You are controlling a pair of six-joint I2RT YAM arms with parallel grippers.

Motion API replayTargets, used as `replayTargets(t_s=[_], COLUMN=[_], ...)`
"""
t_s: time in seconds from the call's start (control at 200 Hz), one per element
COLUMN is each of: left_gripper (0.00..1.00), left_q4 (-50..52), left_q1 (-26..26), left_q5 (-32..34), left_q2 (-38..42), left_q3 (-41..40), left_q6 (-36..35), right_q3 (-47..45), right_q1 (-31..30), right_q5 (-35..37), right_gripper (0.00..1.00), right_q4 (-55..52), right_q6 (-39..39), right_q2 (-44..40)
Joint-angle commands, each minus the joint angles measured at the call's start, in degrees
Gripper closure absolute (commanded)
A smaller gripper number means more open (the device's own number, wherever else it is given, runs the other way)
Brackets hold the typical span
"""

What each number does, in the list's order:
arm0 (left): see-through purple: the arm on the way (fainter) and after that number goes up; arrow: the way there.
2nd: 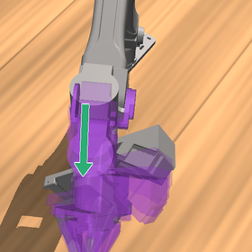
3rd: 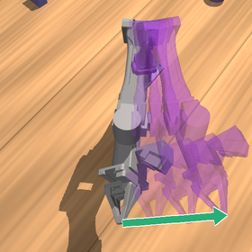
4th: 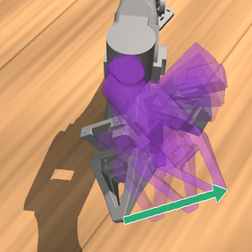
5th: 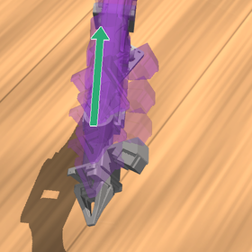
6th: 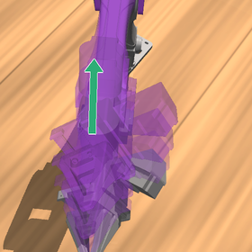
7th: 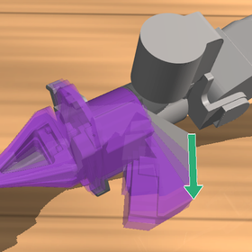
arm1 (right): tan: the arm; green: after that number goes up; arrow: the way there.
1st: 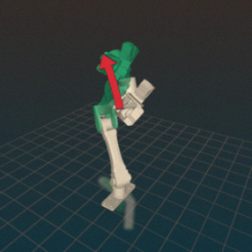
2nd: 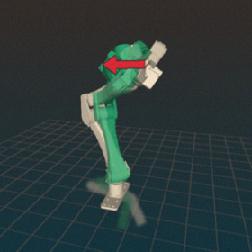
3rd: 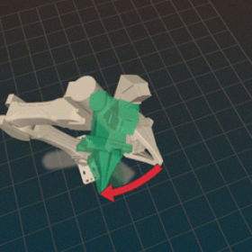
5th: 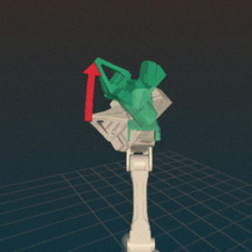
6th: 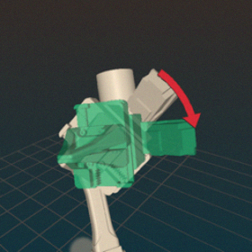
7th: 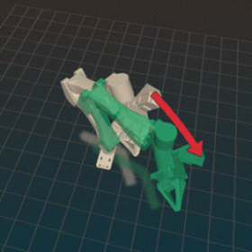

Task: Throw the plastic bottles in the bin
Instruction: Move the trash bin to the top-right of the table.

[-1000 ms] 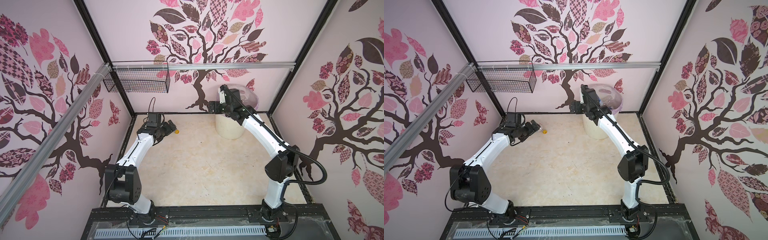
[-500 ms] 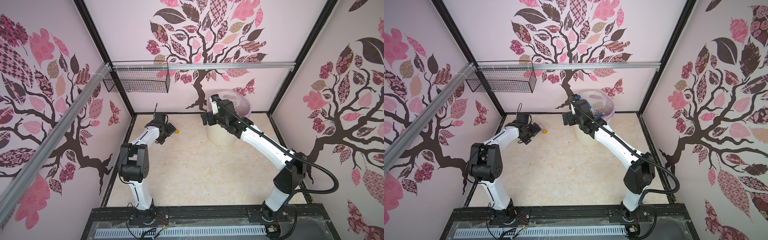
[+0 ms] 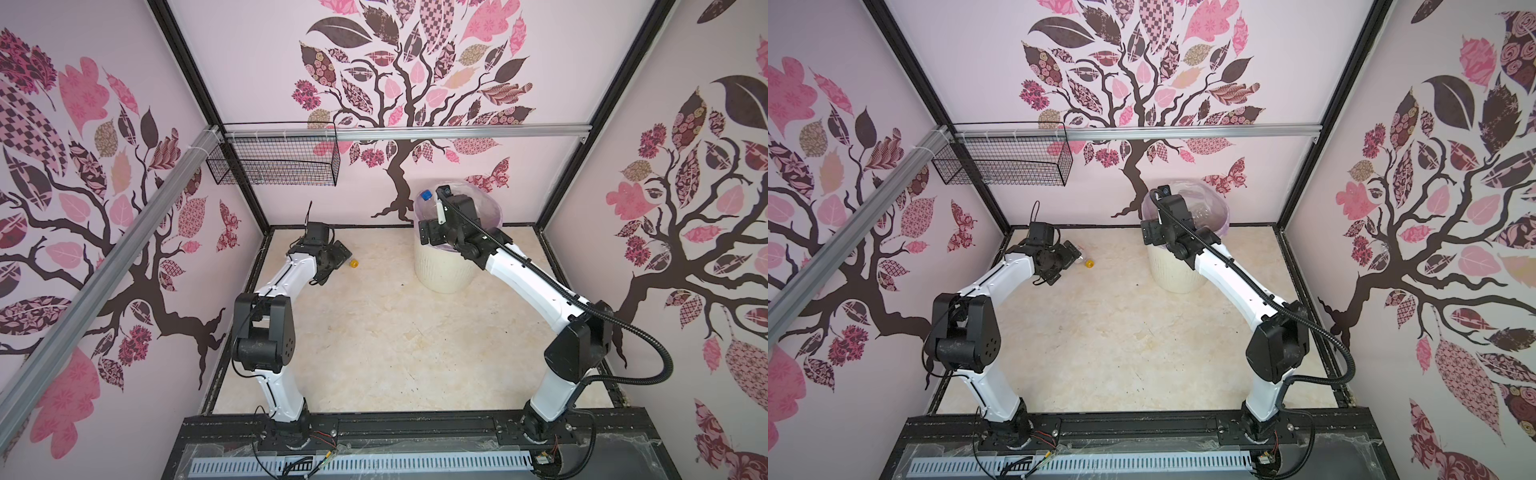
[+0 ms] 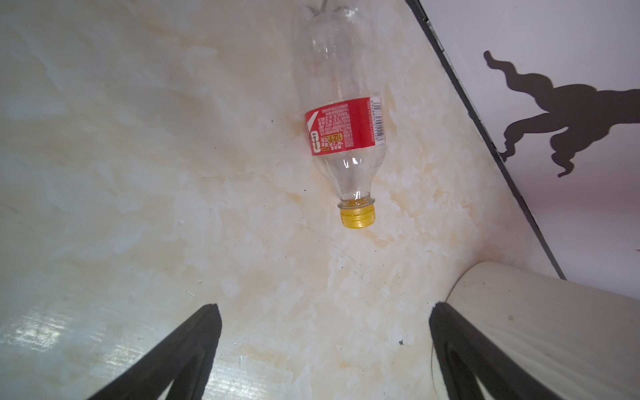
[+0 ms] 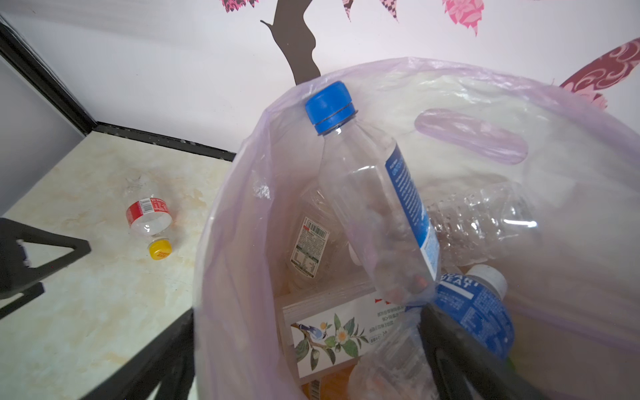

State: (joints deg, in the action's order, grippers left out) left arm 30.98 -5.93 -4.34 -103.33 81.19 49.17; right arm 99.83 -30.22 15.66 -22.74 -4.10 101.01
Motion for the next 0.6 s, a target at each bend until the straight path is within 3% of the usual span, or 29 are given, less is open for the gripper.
replayTargets(t_s=[0.0,0.3,0.595], left_gripper=[0.02,0.02,0.02], left_q4=[-1.3,-0.7,0.1], left_q1=[-0.1,-0.1,-0.2], left_q5=[-0.9,-2.3,-1.0], left_q2=[1.9,2.5,3.5], left_q3=[-1.9,-2.1,-2.7], left_q6=[-1.2,-2.0,-4.1], right_q3=[2.1,4.4,9.6], right_q1=[2.7,6.2,4.2], right_q5=[5.1,7.0,0.1], right_gripper=[0.0,0.01,0.01], right_q4=[-2.9,-3.3,-3.3], right_q6=[0.6,2.8,0.5], right_q2=[1.9,1.9,-3.3])
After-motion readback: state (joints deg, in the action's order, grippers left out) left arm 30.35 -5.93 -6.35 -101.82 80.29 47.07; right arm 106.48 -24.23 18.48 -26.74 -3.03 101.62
